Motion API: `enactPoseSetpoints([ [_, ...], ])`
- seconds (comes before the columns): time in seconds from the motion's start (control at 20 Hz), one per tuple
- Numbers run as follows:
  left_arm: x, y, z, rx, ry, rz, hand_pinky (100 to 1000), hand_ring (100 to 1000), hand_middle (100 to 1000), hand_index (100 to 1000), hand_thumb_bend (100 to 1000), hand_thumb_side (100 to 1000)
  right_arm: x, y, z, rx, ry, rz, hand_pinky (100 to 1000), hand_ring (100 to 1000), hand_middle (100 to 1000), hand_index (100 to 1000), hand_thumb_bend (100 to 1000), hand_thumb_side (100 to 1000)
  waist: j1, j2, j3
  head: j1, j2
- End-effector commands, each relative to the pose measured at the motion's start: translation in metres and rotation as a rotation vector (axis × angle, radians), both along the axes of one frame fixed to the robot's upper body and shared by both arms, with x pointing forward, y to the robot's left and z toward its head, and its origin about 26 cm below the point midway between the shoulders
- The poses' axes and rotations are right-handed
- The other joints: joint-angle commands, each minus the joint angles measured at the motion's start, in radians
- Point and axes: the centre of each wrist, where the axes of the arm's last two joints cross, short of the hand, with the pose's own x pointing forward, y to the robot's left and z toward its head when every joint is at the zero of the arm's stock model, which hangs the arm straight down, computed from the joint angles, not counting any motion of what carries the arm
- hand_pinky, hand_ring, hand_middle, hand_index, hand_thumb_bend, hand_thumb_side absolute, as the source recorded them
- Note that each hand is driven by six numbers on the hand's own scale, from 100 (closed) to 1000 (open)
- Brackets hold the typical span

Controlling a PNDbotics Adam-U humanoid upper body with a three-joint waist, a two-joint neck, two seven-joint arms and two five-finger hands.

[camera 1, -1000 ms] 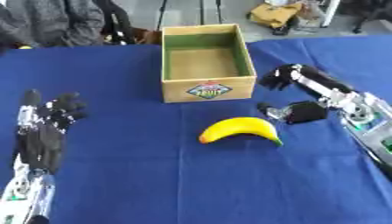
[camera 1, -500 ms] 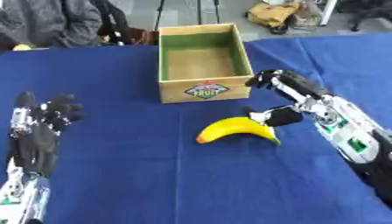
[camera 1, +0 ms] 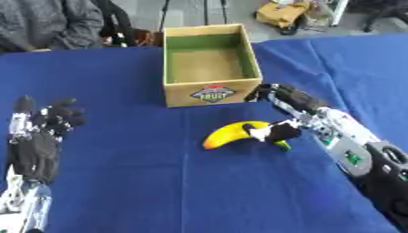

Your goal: Pick up objects on the table and place them in the box.

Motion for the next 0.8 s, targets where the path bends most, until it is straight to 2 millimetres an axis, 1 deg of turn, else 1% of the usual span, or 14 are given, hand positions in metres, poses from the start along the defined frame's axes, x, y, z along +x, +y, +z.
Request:
enactPoseSetpoints([
  [0.05, 0.0016, 0.0006, 0.0083, 0.008, -0.028, -0.008, 713, 713, 717, 544, 342, 948, 0.0010, 0.0009, 0.0072, -0.022, -0.032, 0.016, 720, 753, 740, 815, 312, 469, -0.003, -0.014, -0.001, -0.005, -0.009],
  [0.4, 0.0013, 0.0010, 0.0080, 0.009, -0.027, -0.007, 714, 713, 717, 545, 342, 948, -0.0026, 0.0045, 0.0061, -0.047, -0.025, 0.047, 720, 754, 742, 817, 315, 471, -0.005, -0.016, -0.003, -0.008, -0.007],
  [0.45, 0.0013, 0.0010, 0.0080, 0.009, -0.027, -0.006, 714, 714, 717, 545, 342, 948, -0.0032, 0.0051, 0.0060, -0.052, -0.025, 0.053, 720, 754, 742, 817, 329, 471, -0.005, -0.016, -0.003, -0.009, -0.007],
  [0.5, 0.0012, 0.0011, 0.0080, 0.009, -0.027, -0.006, 714, 714, 717, 545, 342, 948, -0.0038, 0.0058, 0.0057, -0.057, -0.025, 0.058, 720, 754, 742, 817, 317, 470, -0.005, -0.016, -0.003, -0.010, -0.007],
  [0.75, 0.0012, 0.0009, 0.0080, 0.009, -0.027, -0.007, 714, 714, 717, 545, 342, 948, -0.0051, 0.0078, 0.0025, -0.086, -0.024, 0.073, 720, 749, 738, 812, 316, 464, -0.006, -0.016, -0.003, -0.011, -0.007],
  [0.8, 0.0012, 0.0011, 0.0079, 0.009, -0.027, -0.007, 714, 714, 717, 545, 342, 949, -0.0050, 0.0076, 0.0012, -0.091, -0.022, 0.073, 719, 745, 736, 812, 298, 447, -0.006, -0.016, -0.004, -0.012, -0.007],
])
